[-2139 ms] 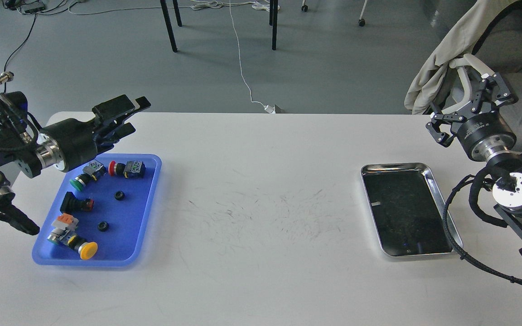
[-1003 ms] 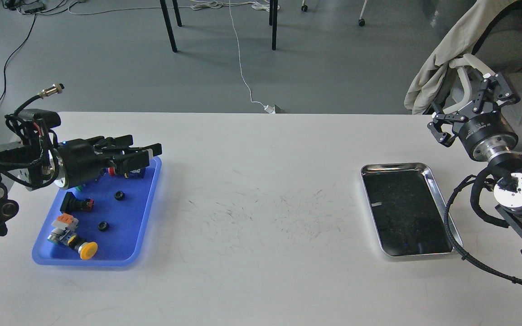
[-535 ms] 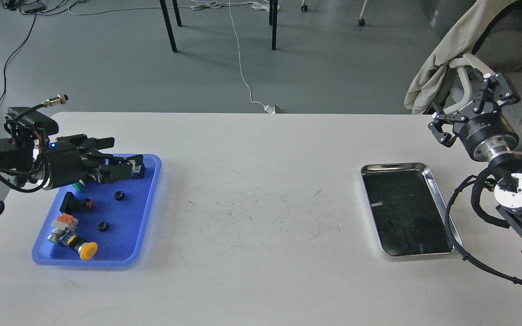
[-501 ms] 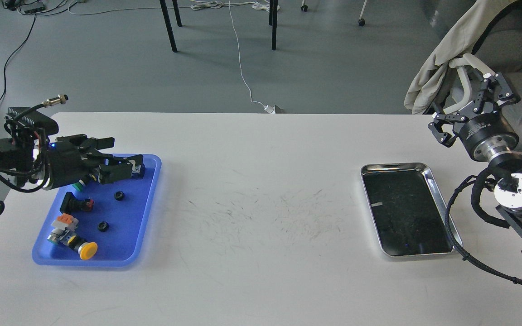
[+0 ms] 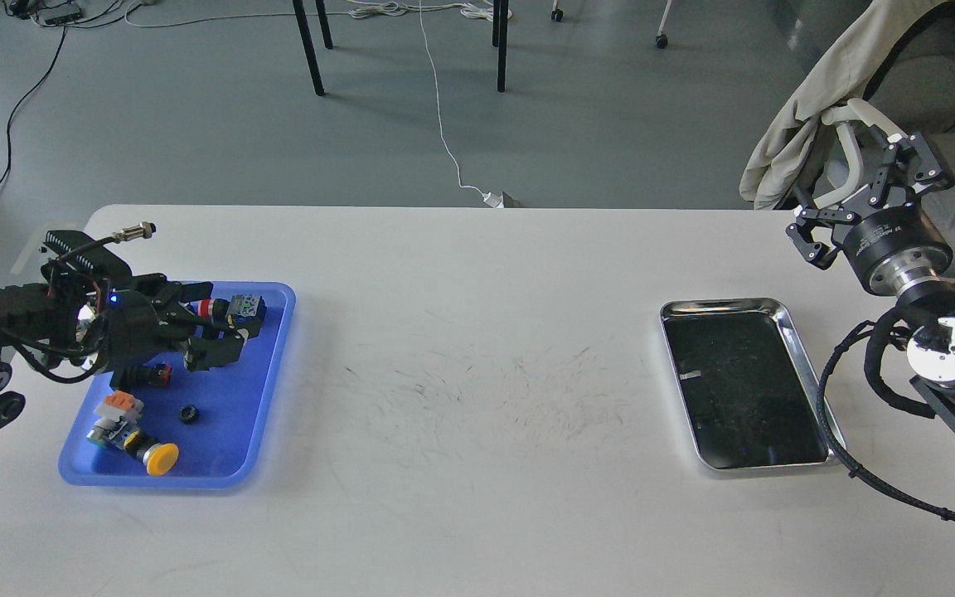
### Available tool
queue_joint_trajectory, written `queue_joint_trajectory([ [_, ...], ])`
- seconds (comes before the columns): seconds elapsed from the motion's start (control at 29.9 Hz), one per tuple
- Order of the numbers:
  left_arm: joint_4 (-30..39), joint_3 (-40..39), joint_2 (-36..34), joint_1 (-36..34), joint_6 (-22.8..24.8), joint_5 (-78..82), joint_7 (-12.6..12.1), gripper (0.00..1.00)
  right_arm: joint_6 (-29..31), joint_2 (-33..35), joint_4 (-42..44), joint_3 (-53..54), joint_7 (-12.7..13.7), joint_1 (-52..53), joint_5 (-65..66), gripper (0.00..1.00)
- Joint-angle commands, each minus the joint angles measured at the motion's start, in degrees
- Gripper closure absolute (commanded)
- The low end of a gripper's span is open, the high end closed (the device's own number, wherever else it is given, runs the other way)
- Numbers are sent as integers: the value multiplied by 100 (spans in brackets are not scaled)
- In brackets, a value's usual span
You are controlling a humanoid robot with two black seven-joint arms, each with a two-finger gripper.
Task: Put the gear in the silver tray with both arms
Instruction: 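Lower the left gripper into the blue tray and grasp the black gear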
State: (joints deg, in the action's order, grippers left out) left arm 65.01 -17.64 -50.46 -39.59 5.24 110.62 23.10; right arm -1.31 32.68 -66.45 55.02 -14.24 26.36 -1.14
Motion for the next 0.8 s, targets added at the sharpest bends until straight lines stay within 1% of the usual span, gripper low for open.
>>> queue_joint_trajectory([
  [0.0, -76, 137, 63, 30, -111, 47, 10, 8, -1, 2, 0, 0, 0, 0, 0, 1],
  [0.03, -76, 216, 45, 39, -163, 4, 45, 8, -1, 2, 0, 0, 0, 0, 0, 1],
  [0.13, -216, 314, 63, 65, -339, 21, 317, 8, -1, 2, 9, 0, 0, 0, 0, 1],
  [0.27, -392, 349, 72, 127, -480, 39, 379, 9, -1, 2, 0, 0, 0, -8, 0, 1],
  [0.37, -542, 358, 89, 145, -568, 39, 490, 10, -1, 10, 0, 0, 0, -8, 0, 1],
  [0.47, -717, 358, 185, 162, -656, 39, 490, 10, -1, 37, -8, 0, 0, -26, 0, 1],
  [0.6, -1201, 384, 414, 162, -770, 47, 490, 10, -1, 72, -61, 0, 0, -35, 0, 1],
  [0.77, -1280, 525, 467, 171, -875, 82, 490, 10, -1, 125, -79, -9, 0, -52, 0, 1],
])
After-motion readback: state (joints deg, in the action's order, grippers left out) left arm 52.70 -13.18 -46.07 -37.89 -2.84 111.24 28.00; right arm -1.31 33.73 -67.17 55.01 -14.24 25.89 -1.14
